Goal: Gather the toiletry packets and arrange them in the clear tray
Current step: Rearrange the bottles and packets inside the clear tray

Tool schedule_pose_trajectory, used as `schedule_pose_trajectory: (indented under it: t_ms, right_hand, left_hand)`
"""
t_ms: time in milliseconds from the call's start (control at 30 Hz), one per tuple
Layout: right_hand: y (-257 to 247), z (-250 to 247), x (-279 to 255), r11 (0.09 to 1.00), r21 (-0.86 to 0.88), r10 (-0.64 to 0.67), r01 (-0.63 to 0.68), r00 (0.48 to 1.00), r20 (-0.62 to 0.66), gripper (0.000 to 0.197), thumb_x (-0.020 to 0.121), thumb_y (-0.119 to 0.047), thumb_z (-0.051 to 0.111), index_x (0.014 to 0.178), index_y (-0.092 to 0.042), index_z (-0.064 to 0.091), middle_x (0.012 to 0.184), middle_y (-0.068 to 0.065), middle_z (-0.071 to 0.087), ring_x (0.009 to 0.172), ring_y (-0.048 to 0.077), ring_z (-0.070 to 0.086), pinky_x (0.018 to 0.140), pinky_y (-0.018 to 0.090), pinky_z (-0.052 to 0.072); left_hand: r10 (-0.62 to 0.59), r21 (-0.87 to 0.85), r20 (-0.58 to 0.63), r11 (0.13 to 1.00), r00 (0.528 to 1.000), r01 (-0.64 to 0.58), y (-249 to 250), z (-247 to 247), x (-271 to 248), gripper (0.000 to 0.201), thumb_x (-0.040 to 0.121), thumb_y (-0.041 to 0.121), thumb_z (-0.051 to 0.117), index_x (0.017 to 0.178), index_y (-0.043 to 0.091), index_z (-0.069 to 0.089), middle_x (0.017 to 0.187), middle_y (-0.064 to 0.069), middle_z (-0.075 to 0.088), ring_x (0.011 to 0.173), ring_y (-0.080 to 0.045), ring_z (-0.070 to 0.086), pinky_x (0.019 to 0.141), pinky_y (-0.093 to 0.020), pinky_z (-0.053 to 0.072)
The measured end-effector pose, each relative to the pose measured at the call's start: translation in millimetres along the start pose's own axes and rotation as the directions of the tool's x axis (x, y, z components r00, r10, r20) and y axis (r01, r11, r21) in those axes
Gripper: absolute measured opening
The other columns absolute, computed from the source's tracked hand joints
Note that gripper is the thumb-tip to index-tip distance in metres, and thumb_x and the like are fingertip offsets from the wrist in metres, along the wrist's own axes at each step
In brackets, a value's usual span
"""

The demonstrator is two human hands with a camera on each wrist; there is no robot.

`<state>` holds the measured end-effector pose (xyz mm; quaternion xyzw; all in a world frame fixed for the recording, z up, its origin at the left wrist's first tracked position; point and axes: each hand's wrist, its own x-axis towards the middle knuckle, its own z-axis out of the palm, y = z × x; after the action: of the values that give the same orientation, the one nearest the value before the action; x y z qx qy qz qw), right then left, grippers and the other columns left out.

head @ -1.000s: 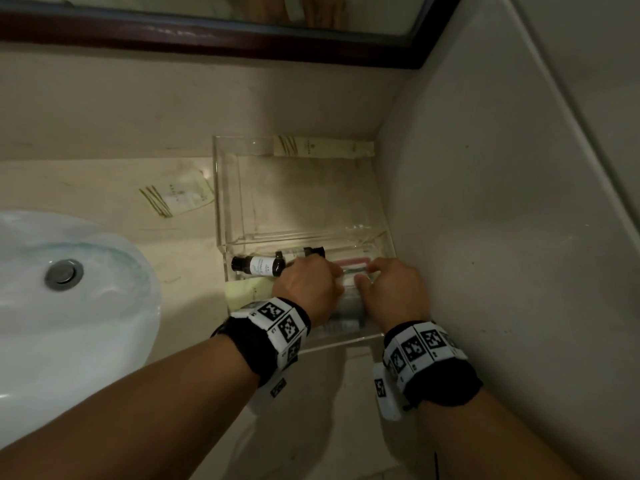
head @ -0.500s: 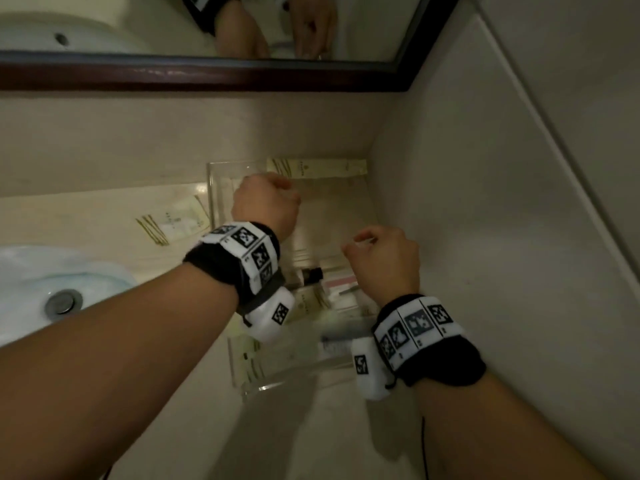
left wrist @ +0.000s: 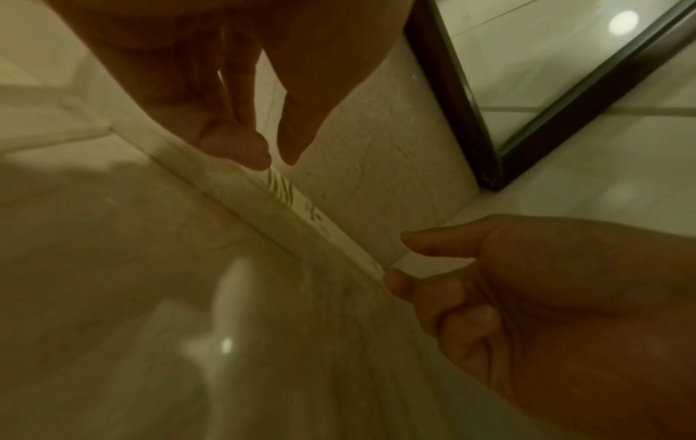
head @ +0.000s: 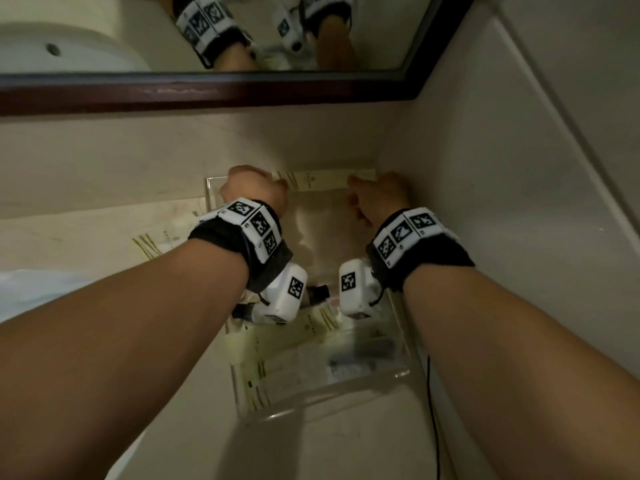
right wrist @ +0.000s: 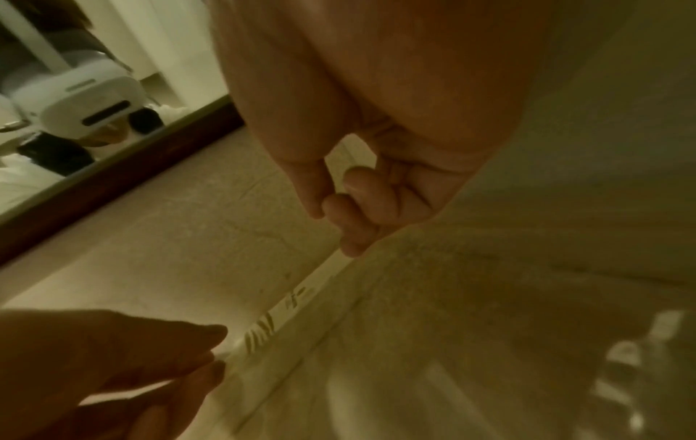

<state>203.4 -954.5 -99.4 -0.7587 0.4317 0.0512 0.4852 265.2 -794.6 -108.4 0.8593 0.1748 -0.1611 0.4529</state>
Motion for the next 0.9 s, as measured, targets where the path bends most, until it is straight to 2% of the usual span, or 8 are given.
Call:
schedule_pose_trajectory:
  t_ms: [100,167,333,500,567,700,800,900]
  right_hand:
    - [-5,-1,7,0.998,-0.004,0.065,-0.065,0.998,0.018,0.043,0.095,-0.04,0.057,0.076,-0.004,0.07,0.071,0.009,0.069,0.044,0.017,0.051,0.047,0.028,0.042]
    - [-5,2,11,0.998,-0.021,0.063,-0.062,0.998,0.006,0.045,0.096,-0.039,0.055,0.068,-0.005,0.067,0.062,0.007,0.063,0.041,0.017,0.048,0.044,0.026,0.04]
    - [-1,9,17,0.999,-0.014,0.053,-0.053,0.999,-0.002,0.047,0.096,-0.039,0.056,0.059,-0.01,0.06,0.058,0.005,0.06,0.04,0.017,0.047,0.04,0.023,0.037]
    - [-6,11,19,0.999,-0.018,0.032,-0.032,0.999,-0.018,0.044,0.094,-0.037,0.059,0.06,-0.009,0.058,0.059,0.006,0.059,0.042,0.018,0.046,0.044,0.025,0.037]
    - [-8,11,22,0.999,-0.037,0.007,-0.008,1.0,-0.007,0.04,0.094,-0.035,0.058,0.064,-0.009,0.059,0.063,0.007,0.061,0.045,0.018,0.048,0.046,0.025,0.039]
    - [-5,13,32,0.998,-0.018,-0.058,0.058,0.998,0.012,0.02,0.096,-0.028,0.056,0.086,-0.012,0.061,0.083,0.004,0.062,0.058,0.01,0.053,0.043,0.017,0.042]
    - [-7,18,37,0.998,0.018,-0.064,0.064,0.998,0.008,0.017,0.096,-0.028,0.056,0.099,-0.011,0.061,0.095,0.005,0.062,0.064,0.01,0.053,0.049,0.018,0.042]
    - [-9,21,39,0.995,0.087,-0.038,0.037,0.999,0.014,0.015,0.096,-0.026,0.055,0.098,-0.011,0.06,0.093,0.004,0.062,0.064,0.01,0.054,0.051,0.02,0.041]
  left_hand:
    - [-0.026,0.046,0.022,0.999,0.999,0.025,2,0,7,0.047,0.087,0.04,0.069,0.122,0.01,0.062,0.12,-0.01,0.068,0.115,-0.031,0.063,0.098,-0.034,0.05]
    - [-0.037,0.095,0.047,0.995,0.998,0.032,1,0,10,0.049,0.09,0.041,0.065,0.127,0.008,0.057,0.127,-0.009,0.064,0.119,-0.03,0.06,0.094,-0.032,0.047]
    - [0.084,0.197,0.051,0.976,0.995,-0.093,-8,-1,2,0.033,0.094,0.022,0.057,0.123,0.007,0.065,0.126,-0.015,0.064,0.117,-0.033,0.06,0.094,-0.037,0.048]
    - [0.028,0.126,0.076,0.991,0.997,-0.037,-7,-2,6,0.042,0.084,0.035,0.067,0.115,0.007,0.065,0.116,-0.014,0.069,0.106,-0.033,0.066,0.092,-0.041,0.055]
    - [-0.004,0.127,0.065,0.992,0.998,-0.004,-4,2,7,0.047,0.082,0.04,0.074,0.111,0.006,0.06,0.114,-0.01,0.068,0.106,-0.03,0.065,0.091,-0.038,0.055]
    - [0.005,0.166,0.076,0.986,0.997,-0.018,-4,11,10,0.047,0.079,0.04,0.077,0.11,0.008,0.06,0.111,-0.008,0.067,0.103,-0.028,0.066,0.076,-0.03,0.05]
    - [0.031,0.203,0.061,0.978,0.998,-0.043,-5,12,13,0.034,0.086,0.032,0.069,0.114,0.012,0.066,0.117,-0.008,0.068,0.107,-0.028,0.065,0.087,-0.032,0.054]
    - [0.102,0.155,0.072,0.981,0.992,-0.112,-4,11,13,0.024,0.092,0.024,0.06,0.11,0.015,0.073,0.118,-0.011,0.068,0.108,-0.03,0.064,0.095,-0.04,0.054]
